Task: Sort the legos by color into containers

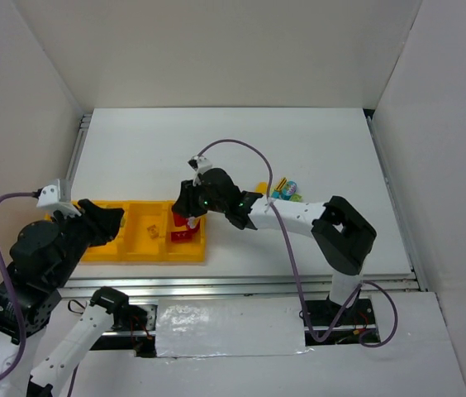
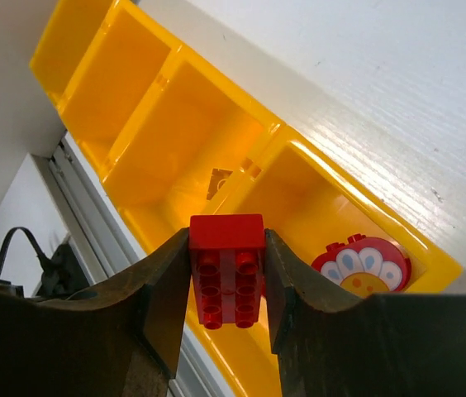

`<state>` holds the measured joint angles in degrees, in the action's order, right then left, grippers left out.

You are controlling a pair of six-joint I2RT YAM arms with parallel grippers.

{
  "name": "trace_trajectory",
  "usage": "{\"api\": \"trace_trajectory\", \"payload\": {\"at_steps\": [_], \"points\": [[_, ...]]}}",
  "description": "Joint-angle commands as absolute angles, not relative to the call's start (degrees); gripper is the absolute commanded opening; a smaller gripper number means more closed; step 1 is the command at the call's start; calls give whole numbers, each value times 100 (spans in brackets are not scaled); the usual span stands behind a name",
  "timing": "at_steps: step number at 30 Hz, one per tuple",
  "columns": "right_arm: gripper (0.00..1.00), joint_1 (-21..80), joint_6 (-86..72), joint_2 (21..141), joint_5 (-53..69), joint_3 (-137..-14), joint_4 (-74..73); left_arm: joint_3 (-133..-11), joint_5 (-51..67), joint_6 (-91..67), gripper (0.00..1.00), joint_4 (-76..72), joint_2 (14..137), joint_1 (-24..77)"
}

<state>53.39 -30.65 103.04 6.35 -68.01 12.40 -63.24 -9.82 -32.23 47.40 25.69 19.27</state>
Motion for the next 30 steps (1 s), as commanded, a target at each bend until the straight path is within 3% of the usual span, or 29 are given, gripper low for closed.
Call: {"api": "trace_trajectory", "payload": {"at_steps": [1,2,6,15,23,30], "points": [[45,5414,-3155,10327,554,-7207,1345,-6346,-2056,-3682,0,4983,2698,1934],[56,5414,-3164,10310,554,-7190,1362,-6328,-2022,-3700,0,4966,2716,1934],[70,5405,-3146,10213,519,-7154,1363,-6302,-2074,-3876,0,4966,2918,1934],[78,5414,-3164,9344,457,-6575,1397,-6065,-2110,-4157,0,4825,3523,1925],[94,5405,-3032,7393,98,-5425,916,-5757,-2294,-4500,0,4579,4095,1925],[100,5379,-2935,5856,-562,-4773,220,-5134,-2566,-4956,6,4149,5087,1872]]}}
